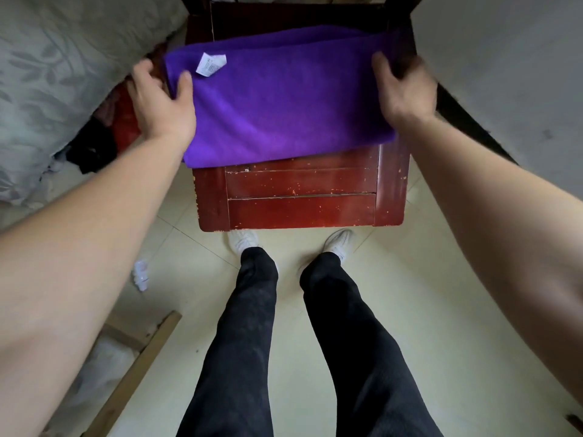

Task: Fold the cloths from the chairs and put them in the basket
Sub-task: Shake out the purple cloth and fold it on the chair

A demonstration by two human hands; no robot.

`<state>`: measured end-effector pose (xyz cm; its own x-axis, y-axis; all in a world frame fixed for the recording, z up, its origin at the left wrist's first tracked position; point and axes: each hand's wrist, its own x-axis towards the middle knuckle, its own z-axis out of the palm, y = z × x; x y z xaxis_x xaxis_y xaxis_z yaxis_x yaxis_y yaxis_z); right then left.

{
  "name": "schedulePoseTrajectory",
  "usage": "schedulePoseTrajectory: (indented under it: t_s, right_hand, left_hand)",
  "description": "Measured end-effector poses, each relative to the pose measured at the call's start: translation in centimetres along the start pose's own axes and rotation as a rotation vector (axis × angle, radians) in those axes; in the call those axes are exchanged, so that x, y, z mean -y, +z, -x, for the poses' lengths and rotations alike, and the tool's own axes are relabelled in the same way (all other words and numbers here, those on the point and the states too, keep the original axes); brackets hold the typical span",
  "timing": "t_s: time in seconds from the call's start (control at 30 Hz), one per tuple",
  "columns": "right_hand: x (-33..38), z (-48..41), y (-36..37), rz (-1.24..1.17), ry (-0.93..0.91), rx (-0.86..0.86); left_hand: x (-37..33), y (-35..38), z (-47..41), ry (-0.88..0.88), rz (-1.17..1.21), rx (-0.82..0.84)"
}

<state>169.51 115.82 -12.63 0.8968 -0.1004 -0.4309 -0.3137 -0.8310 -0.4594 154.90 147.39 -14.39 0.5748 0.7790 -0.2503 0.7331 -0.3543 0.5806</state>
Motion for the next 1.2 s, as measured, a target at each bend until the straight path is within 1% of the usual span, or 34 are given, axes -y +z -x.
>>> schedulePoseTrajectory:
  t_s: [0.07, 0.13, 0.2, 0.37, 0.43, 0.47, 0.5, 0.53, 0.57, 0.6, 0.63, 0.67, 0.73, 0.8, 0.97, 1.1, 1.17, 1.2]
  right_hand:
    - [-0.8, 1.3, 0.0, -0.032, 0.053, 0.088]
    - [-1.7, 2.5, -0.1, -0.01, 0.069, 0.177]
    - [-3.0, 3.7, -0.4, -0.019, 0.103, 0.23]
    - [-6.8, 6.8, -2.2, -0.204, 0.277, 0.251]
    - [-7.8, 8.0, -2.8, -0.272, 0.304, 0.255]
    - [-8.0, 8.4, -3.1, -0.322, 0.314, 0.254]
    - [-8.1, 8.7, -3.3, -0.392, 0.329, 0.256]
    - [-8.0, 8.8, -3.5, -0.474, 0.355, 0.274]
    - [-7.8, 8.9, -3.7, -0.552, 0.394, 0.309]
    - [-7.5, 8.9, -3.9, -0.618, 0.438, 0.357]
    - [-7.4, 8.9, -4.2, -0.672, 0.482, 0.414]
    - [-7.2, 8.9, -4.4, -0.715, 0.525, 0.478]
    - [-7.1, 8.9, -4.8, -0.79, 0.588, 0.615]
    - [-7.0, 8.8, -5.2, -0.834, 0.618, 0.708]
    - [-7.0, 7.9, -6.5, -0.914, 0.639, 0.731]
    - [-7.3, 7.4, -7.3, -0.841, 0.699, 0.776]
    - [-6.8, 7.6, -7.4, -0.821, 0.708, 0.77]
    - [-6.2, 7.8, -7.2, -0.832, 0.708, 0.741]
  left_hand:
    - [0.5, 0.1, 1.9, -0.01, -0.025, 0.03]
    - [0.5, 0.3, 3.8, -0.048, -0.044, 0.052]
    - [1.0, 0.6, 5.7, -0.097, -0.014, 0.075]
    - [2.3, 0.4, 10.3, -0.214, -0.003, 0.134]
    - [1.5, 0.2, 12.1, -0.212, -0.096, 0.109]
    - [0.8, -0.1, 12.9, -0.129, -0.196, 0.064]
    - [0.0, -0.3, 13.6, 0.029, -0.306, 0.032]
    - [-0.9, -0.4, 14.2, 0.238, -0.391, 0.059]
    - [-1.7, -0.2, 14.6, 0.456, -0.454, 0.166]
    - [-2.4, 0.2, 14.7, 0.649, -0.506, 0.315]
    - [-3.0, 0.9, 14.6, 0.786, -0.57, 0.454]
    - [-3.5, 1.7, 14.4, 0.862, -0.638, 0.555]
    - [-4.5, 3.4, 13.6, 0.876, -0.75, 0.654]
    - [-5.4, 4.8, 12.9, 0.845, -0.817, 0.691]
    - [-6.9, 6.6, 13.1, 0.803, -0.846, 0.684]
    - [-7.2, 6.0, 13.0, 0.808, -0.809, 0.7]
    - [-7.1, 4.9, 12.8, 0.823, -0.747, 0.651]
    - [-6.9, 4.0, 12.7, 0.812, -0.71, 0.604]
